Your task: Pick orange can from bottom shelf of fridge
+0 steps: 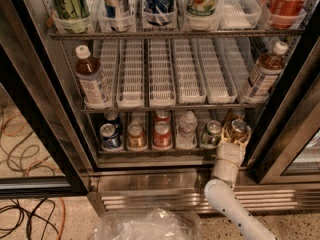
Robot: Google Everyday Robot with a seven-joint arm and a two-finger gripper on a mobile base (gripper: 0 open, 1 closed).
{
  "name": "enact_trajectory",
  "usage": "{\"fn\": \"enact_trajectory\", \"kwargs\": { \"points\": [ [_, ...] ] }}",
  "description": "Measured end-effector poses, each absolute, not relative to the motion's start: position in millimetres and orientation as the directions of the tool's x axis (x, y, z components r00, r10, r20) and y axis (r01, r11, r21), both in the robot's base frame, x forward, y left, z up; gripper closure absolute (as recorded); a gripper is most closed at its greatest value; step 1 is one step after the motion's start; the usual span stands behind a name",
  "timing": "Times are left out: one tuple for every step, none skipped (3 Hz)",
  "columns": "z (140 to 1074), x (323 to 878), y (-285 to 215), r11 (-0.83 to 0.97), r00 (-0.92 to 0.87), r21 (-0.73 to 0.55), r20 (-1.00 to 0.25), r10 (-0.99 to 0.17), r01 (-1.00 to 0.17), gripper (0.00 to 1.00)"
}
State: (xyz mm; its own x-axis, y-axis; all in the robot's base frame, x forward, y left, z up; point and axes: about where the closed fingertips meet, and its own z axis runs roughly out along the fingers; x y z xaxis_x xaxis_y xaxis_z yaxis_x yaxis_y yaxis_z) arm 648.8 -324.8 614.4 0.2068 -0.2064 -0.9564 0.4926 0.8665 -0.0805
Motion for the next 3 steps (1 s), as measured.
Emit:
{"fn": "enact_trajectory", "kwargs": {
  "points": [
    [614.4,648.8,-324.8,0.867,0.207,-0.081,-0.956,-0.206,0.493,1.00],
    [621.6,644.8,-324.3,0.871,0.236,-0.056,-0.952,-0.194,0.489,1.00],
    [633.8,638.5,-323.5,0.876,0.278,-0.021,-0.944,-0.176,0.483,1.00]
  ]
}}
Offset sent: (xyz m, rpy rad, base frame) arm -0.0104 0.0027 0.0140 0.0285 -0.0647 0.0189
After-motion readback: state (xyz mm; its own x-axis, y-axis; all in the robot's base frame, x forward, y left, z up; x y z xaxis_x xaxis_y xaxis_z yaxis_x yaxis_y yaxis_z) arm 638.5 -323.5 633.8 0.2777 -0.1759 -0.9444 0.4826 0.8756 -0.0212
